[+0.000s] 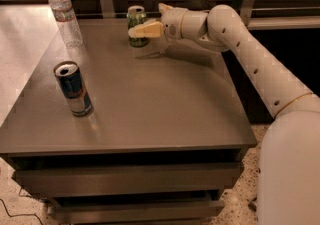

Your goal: Move green can near redbull can

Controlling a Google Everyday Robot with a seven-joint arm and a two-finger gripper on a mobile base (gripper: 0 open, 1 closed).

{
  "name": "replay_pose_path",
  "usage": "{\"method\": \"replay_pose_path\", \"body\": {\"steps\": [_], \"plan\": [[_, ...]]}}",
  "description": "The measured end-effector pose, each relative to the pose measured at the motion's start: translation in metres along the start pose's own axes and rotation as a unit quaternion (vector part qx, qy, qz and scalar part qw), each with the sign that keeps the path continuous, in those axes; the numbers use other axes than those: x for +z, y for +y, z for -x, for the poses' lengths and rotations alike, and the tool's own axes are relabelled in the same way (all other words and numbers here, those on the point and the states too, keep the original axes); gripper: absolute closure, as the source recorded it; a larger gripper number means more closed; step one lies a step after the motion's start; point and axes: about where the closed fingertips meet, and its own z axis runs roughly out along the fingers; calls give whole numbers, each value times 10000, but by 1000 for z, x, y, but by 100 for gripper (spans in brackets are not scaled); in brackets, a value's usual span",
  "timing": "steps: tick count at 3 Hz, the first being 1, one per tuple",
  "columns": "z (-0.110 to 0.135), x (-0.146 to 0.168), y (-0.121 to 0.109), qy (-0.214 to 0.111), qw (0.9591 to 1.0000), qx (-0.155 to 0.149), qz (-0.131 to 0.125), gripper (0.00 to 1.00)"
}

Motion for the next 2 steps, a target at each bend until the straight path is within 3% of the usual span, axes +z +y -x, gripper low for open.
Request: {"method": "replay_pose_path", "body": {"steps": [1, 2], "plan": [[0, 10, -1, -90, 10000, 14, 38, 0], [-1, 22, 2, -116, 9998, 8, 145, 24]]}}
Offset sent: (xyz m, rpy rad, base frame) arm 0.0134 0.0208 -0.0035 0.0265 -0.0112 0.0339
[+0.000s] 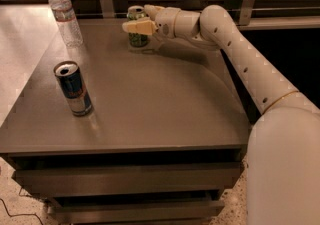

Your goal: Move green can near redbull can

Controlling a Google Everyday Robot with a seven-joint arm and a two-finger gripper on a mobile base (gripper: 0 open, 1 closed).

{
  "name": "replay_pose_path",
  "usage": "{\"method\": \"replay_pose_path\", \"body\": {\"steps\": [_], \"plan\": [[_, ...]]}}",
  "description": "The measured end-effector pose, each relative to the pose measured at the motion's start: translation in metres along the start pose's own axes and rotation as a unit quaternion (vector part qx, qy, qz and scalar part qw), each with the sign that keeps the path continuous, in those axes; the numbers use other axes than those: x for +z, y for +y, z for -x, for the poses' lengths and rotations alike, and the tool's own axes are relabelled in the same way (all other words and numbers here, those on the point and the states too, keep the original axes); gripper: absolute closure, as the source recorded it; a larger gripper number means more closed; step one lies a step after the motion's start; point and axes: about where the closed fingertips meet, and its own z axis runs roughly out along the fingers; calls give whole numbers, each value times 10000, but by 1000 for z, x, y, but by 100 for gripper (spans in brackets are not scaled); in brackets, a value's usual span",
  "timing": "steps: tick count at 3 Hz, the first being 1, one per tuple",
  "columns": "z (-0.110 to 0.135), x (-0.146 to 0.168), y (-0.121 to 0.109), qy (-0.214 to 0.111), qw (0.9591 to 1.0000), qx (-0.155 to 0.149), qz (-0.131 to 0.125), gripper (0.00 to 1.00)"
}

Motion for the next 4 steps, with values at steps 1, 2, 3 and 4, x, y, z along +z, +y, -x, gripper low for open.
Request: {"method": "replay_pose_path", "body": {"steps": [1, 2, 3, 4], "plan": [[-1, 6, 1, 3, 10000, -12, 69, 47], [-1, 9, 3, 2, 10000, -7, 89, 70], [-1, 13, 7, 2, 9999, -1, 128, 100], [5, 12, 9, 33, 9999, -6, 148, 100]]}}
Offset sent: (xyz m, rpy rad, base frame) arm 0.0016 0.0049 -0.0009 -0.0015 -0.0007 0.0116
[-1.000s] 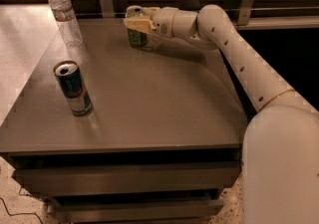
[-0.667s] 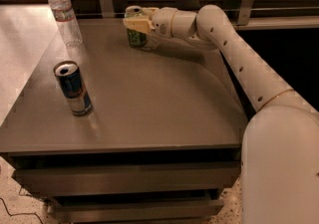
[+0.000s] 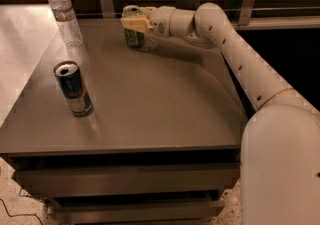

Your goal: Move green can near redbull can

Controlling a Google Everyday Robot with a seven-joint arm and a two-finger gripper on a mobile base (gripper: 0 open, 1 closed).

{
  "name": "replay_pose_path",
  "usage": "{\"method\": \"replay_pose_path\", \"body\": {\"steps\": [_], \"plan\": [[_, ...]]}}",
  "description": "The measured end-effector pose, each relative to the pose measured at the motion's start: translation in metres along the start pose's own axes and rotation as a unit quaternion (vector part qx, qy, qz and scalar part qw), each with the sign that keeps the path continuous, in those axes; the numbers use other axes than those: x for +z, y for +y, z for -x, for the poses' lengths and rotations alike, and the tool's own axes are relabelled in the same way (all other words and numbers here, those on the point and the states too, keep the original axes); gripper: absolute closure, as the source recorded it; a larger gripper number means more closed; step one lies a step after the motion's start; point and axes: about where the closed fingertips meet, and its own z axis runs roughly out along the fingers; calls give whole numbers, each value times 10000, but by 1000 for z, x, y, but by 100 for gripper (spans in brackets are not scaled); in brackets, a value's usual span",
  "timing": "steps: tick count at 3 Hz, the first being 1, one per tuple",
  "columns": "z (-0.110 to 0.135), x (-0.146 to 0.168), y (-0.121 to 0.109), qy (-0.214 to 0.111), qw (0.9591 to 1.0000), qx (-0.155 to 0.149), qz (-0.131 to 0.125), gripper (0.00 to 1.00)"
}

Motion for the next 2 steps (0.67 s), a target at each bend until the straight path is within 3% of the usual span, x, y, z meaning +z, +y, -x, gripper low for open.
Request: {"method": "replay_pose_path", "body": {"steps": [2], "plan": [[51, -44, 21, -97, 9998, -142, 66, 100]]}}
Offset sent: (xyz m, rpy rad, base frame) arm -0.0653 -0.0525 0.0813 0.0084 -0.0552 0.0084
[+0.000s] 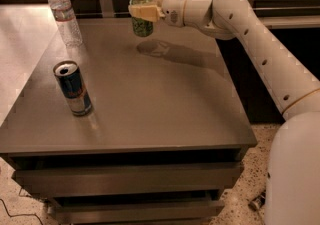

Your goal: Move green can near redbull can

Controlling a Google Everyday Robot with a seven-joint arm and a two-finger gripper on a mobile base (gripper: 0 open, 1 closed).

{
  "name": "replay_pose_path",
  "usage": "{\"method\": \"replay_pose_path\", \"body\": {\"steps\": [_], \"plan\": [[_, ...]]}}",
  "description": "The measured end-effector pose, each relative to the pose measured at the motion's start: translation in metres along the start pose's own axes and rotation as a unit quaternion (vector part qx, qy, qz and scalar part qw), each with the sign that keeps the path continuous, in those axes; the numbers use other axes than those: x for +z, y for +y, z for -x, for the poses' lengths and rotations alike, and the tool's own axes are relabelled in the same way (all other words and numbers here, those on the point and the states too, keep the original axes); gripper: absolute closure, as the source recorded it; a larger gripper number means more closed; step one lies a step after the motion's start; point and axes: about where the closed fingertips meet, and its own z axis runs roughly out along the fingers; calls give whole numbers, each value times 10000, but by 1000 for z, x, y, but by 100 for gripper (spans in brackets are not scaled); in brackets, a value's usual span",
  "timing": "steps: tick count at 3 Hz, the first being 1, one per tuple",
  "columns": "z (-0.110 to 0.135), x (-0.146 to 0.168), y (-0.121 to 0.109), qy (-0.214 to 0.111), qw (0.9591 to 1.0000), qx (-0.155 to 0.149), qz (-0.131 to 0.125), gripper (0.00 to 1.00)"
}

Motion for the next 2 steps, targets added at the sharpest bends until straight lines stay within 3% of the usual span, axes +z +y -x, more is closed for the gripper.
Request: {"method": "replay_pose_path", "body": {"steps": [2], "plan": [[35, -46, 52, 279, 9995, -114, 120, 100]]}}
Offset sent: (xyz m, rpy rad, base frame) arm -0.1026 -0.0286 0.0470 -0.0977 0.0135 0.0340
